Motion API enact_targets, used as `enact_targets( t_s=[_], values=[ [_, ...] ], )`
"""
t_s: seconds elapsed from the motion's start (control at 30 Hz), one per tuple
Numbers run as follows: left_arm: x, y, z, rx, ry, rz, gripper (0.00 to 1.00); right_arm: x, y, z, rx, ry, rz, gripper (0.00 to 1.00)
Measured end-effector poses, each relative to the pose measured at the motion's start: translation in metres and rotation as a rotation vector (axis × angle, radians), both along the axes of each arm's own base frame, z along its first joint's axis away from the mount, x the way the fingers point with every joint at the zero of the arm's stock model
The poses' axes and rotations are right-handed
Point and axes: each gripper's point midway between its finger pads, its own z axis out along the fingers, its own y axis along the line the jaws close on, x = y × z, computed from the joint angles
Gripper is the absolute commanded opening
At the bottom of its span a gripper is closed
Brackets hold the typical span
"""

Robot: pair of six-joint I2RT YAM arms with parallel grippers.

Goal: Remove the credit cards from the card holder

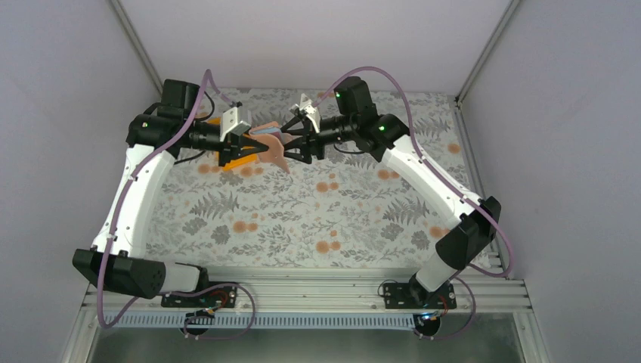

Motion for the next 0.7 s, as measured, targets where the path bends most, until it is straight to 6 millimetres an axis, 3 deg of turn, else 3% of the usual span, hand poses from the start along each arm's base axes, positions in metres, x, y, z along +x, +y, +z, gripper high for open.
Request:
enact_targets(
  t_s=[0.2, 0.27, 0.37, 0.5, 0.6, 0.7],
  values=[
    [-0.004, -0.001, 0.0, 0.0, -0.012, -0.022, 0.02, -0.005, 0.004, 0.004, 0.023, -0.007, 0.032, 0.06],
    [-0.003, 0.0, -0.001, 0.001, -0.012, -0.017, 0.04, -0.011, 0.005, 0.004, 0.031, 0.006, 0.058, 0.04],
    [-0.003, 0.001, -0.001, -0.001, 0.02, -0.002, 0.53, -0.013, 0.006, 0.003, 0.045, -0.005, 0.072, 0.04],
    [0.005, 0.001, -0.001, 0.014, 0.017, 0.035, 0.98, -0.007, 0.002, -0.007, 0.033, 0.051, 0.016, 0.04],
    [0.024, 0.007, -0.006, 0.065, 0.008, 0.135, 1.0, 0.014, -0.001, -0.016, -0.002, 0.105, -0.13, 0.04],
    [0.046, 0.017, -0.008, 0.118, -0.022, 0.257, 1.0, 0.054, -0.015, -0.024, -0.05, 0.178, -0.421, 0.04]
  ],
)
